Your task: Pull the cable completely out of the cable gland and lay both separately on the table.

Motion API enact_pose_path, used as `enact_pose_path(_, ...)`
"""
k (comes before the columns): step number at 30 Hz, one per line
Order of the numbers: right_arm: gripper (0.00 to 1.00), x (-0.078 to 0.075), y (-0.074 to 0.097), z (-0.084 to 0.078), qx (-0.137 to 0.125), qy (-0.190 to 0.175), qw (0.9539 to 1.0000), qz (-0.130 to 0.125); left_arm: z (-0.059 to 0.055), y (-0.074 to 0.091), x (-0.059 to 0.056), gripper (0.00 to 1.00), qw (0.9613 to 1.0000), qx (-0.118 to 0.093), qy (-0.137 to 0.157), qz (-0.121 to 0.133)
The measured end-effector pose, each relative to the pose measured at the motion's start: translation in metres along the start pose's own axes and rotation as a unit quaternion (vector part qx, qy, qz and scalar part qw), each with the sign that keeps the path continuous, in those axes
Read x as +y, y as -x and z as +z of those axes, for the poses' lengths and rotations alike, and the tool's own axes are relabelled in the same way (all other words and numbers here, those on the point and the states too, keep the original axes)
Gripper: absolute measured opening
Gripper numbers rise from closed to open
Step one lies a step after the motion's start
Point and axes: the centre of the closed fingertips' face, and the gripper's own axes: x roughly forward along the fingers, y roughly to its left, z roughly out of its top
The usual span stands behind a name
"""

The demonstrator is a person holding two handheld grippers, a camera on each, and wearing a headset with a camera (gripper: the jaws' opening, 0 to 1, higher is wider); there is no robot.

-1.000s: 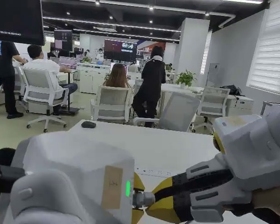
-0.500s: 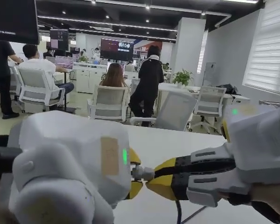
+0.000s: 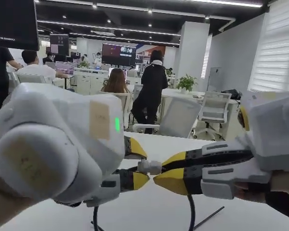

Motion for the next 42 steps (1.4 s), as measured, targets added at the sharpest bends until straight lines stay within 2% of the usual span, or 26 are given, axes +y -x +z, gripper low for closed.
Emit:
enact_pose_path(2, 0.14, -0.003, 0.002, 0.003, -0.012, -0.006, 0.9999, 0.001, -0.001, -0.002, -0.003, 0.17, 0.9997, 0.010, -0.023, 0.000)
enact_pose_path(3, 0.15, -0.002, 0.001, 0.003, -0.012, -0.018, 0.9997, 0.011, -0.001, -0.003, -0.004, 0.17, 0.9994, 0.012, -0.033, 0.000)
enact_pose_path(6, 0.16, 0.003, -0.002, 0.001, -0.011, -0.035, 0.9988, 0.034, 0.000, -0.003, -0.006, 0.17, 0.9992, 0.011, -0.038, -0.002)
enact_pose_path(7, 0.16, 0.003, -0.004, -0.001, -0.004, -0.035, 0.9987, 0.036, 0.001, -0.003, -0.006, 0.17, 0.9992, 0.010, -0.040, -0.002)
enact_pose_path(9, 0.13, 0.003, -0.006, -0.006, 0.009, -0.024, 0.9991, 0.033, 0.001, -0.004, -0.007, 0.17, 0.9990, 0.011, -0.042, -0.004)
enact_pose_path(13, 0.13, 0.006, -0.009, -0.009, 0.018, -0.017, 0.9991, 0.035, -0.004, -0.005, -0.012, 0.17, 0.9986, 0.019, -0.049, -0.013)
enact_pose_path(16, 0.13, 0.009, -0.011, -0.012, 0.028, -0.014, 0.9987, 0.039, -0.003, -0.006, -0.016, 0.17, 0.9982, 0.019, -0.055, -0.018)
enact_pose_path(21, 0.12, 0.012, -0.012, -0.020, 0.050, 0.012, 0.9982, 0.032, -0.005, -0.007, -0.021, 0.17, 0.9974, 0.026, -0.058, -0.032)
enact_pose_path(23, 0.12, 0.014, -0.013, -0.026, 0.062, 0.017, 0.9973, 0.036, -0.006, -0.009, -0.027, 0.16, 0.9974, 0.026, -0.047, -0.047)
enact_pose_path(24, 0.12, 0.015, -0.014, -0.030, 0.068, 0.015, 0.9969, 0.037, -0.009, -0.010, -0.033, 0.16, 0.9974, 0.029, -0.022, -0.062)
enact_pose_path(25, 0.12, 0.015, -0.015, -0.031, 0.070, 0.014, 0.9967, 0.038, -0.011, -0.012, -0.035, 0.16, 0.9970, 0.034, -0.015, -0.069)
enact_pose_path(26, 0.12, 0.015, -0.017, -0.035, 0.075, 0.017, 0.9964, 0.035, -0.014, -0.014, -0.035, 0.16, 0.9968, 0.035, -0.022, -0.069)
enact_pose_path(29, 0.12, 0.012, -0.020, -0.043, 0.099, 0.047, 0.9936, 0.025, -0.019, -0.017, -0.039, 0.16, 0.9956, 0.043, -0.011, -0.082)
enact_pose_path(30, 0.12, 0.011, -0.021, -0.045, 0.110, 0.065, 0.9916, 0.020, -0.021, -0.018, -0.039, 0.16, 0.9953, 0.043, -0.005, -0.086)
enact_pose_path(33, 0.11, 0.013, -0.023, -0.050, 0.132, 0.113, 0.9847, 0.014, -0.025, -0.019, -0.045, 0.16, 0.9924, 0.043, 0.044, -0.106)
enact_pose_path(34, 0.11, 0.013, -0.024, -0.051, 0.135, 0.116, 0.9839, 0.011, -0.027, -0.020, -0.044, 0.16, 0.9924, 0.041, 0.043, -0.108)
enact_pose_path(38, 0.11, 0.010, -0.027, -0.054, 0.147, 0.151, 0.9776, -0.005, -0.031, -0.022, -0.045, 0.16, 0.9900, 0.041, 0.067, -0.117)
enact_pose_path(39, 0.11, 0.009, -0.027, -0.055, 0.152, 0.165, 0.9745, -0.010, -0.032, -0.022, -0.047, 0.16, 0.9879, 0.040, 0.086, -0.123)
enact_pose_path(40, 0.11, 0.009, -0.028, -0.057, 0.156, 0.181, 0.9710, -0.012, -0.033, -0.022, -0.048, 0.16, 0.9833, 0.034, 0.120, -0.132)
enact_pose_path(41, 0.11, 0.011, -0.029, -0.058, 0.153, 0.174, 0.9727, -0.011, -0.034, -0.023, -0.047, 0.16, 0.9817, 0.030, 0.128, -0.137)
enact_pose_path(42, 0.11, 0.011, -0.029, -0.059, 0.154, 0.176, 0.9722, -0.011, -0.036, -0.022, -0.049, 0.16, 0.9767, 0.025, 0.152, -0.149)
